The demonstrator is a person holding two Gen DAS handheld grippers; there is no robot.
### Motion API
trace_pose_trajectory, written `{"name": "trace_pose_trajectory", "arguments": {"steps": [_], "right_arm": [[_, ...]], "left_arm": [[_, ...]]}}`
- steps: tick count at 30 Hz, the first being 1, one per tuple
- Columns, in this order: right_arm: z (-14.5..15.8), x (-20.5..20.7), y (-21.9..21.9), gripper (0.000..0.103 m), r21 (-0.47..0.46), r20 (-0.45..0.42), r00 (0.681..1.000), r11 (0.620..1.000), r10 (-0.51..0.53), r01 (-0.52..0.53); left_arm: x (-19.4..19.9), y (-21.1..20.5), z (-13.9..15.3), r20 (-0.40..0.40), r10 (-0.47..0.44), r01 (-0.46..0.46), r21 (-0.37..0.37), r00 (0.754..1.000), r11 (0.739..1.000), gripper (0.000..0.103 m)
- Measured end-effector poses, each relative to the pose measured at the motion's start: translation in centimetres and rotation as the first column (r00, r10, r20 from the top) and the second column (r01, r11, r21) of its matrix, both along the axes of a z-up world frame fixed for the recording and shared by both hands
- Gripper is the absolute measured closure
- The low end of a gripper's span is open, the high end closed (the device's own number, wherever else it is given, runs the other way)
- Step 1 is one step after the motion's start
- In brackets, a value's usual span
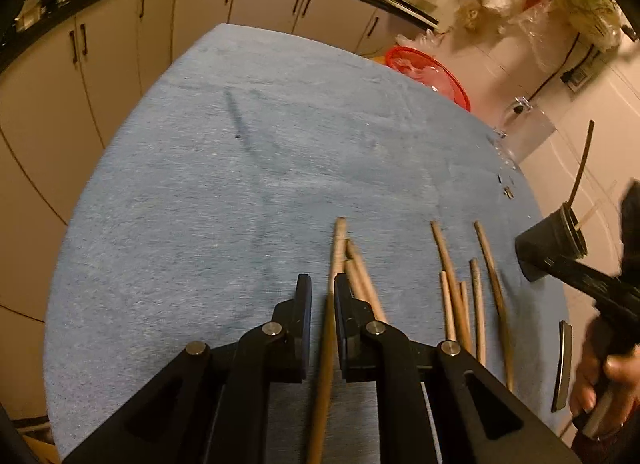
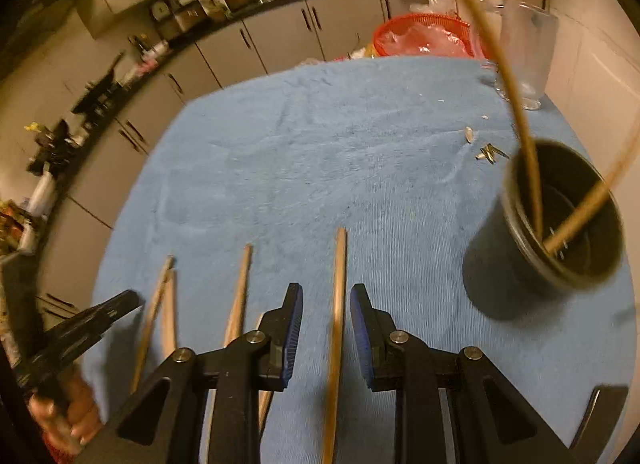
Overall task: Organize utensils
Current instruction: 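Close the left gripper on a chopstick while the right gripper grasps another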
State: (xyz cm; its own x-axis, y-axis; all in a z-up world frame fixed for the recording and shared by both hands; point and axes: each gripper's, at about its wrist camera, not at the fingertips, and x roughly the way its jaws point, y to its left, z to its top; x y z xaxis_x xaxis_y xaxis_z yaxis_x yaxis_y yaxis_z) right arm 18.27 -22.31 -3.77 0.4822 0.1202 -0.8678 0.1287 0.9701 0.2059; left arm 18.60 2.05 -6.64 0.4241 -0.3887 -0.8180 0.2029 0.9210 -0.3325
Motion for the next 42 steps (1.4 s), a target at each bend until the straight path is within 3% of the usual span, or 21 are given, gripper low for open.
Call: {"name": "trace_pose_trajectory", "arguments": {"steps": [3,9,12,15,17,18,21,27,29,32,35,42], "right_arm": [[-1.3,1.9,0.4,0.075,-0.042,-0.043,0.999,0.999,-0.009,0.007],[-3.7,4.1,1.3,0.076,-0.093,-0.091,0.996,0.996,0.007,-0.016],[-3.8,4.1,1.6,0.095,-0.108,-0.086,0.996,0.993,0.029,-0.038],[-2.9,3.0,1.4,0.095,-0.064,-0.047,0.999,0.997,0.027,-0.030],[-1.5,1.6,1.2,0.095,-0.063,0.009,0.999,0.998,0.033,-0.033],[-0.9,0.9,1.2,0.095,-0.043,0.028,0.999,0.998,0.037,-0.036],[0.7,-1.0,1.2,0.095,-0.026,0.081,0.995,0.998,0.060,-0.058],[1.8,-2.6,1.8,0.095,0.001,0.117,0.991,0.998,0.068,-0.068],[1.8,-2.9,1.4,0.095,0.025,0.127,0.990,0.997,0.065,-0.069],[2.7,-4.3,1.1,0.095,0.044,0.168,0.984,0.996,0.063,-0.072],[4.1,-5.8,0.7,0.095,0.072,0.246,0.967,0.993,0.070,-0.090],[8.4,-12.1,0.7,0.095,0.070,0.469,0.878,0.988,0.090,-0.138]], "left_arm": [[0.5,-0.4,-0.3,-0.016,-0.008,0.008,-0.005,1.000,1.000,0.089],[1.0,-1.1,-0.2,-0.008,-0.045,0.045,0.022,0.999,0.999,0.066],[1.8,-1.8,-0.1,-0.011,-0.057,0.057,0.051,0.998,0.997,0.065],[2.2,-2.9,-0.4,-0.010,-0.082,0.082,0.114,0.997,0.990,0.065],[2.6,-3.8,-0.8,-0.017,-0.097,0.098,0.173,0.995,0.980,0.069],[2.6,-3.9,-1.0,-0.017,-0.096,0.097,0.194,0.995,0.976,0.077],[3.1,-4.5,-1.3,-0.016,-0.096,0.097,0.233,0.995,0.968,0.083],[5.1,-6.2,-1.5,-0.007,-0.075,0.074,0.288,0.997,0.955,0.083],[5.2,-6.2,-1.4,0.005,-0.051,0.047,0.309,0.999,0.950,0.095],[4.4,-5.7,-1.1,0.023,-0.040,0.033,0.252,0.999,0.967,0.096],[2.1,-4.1,1.3,0.091,-0.020,0.002,0.187,0.996,0.982,0.096],[-5.3,-1.2,8.9,0.322,0.059,-0.070,0.023,0.945,0.997,0.096]]}}
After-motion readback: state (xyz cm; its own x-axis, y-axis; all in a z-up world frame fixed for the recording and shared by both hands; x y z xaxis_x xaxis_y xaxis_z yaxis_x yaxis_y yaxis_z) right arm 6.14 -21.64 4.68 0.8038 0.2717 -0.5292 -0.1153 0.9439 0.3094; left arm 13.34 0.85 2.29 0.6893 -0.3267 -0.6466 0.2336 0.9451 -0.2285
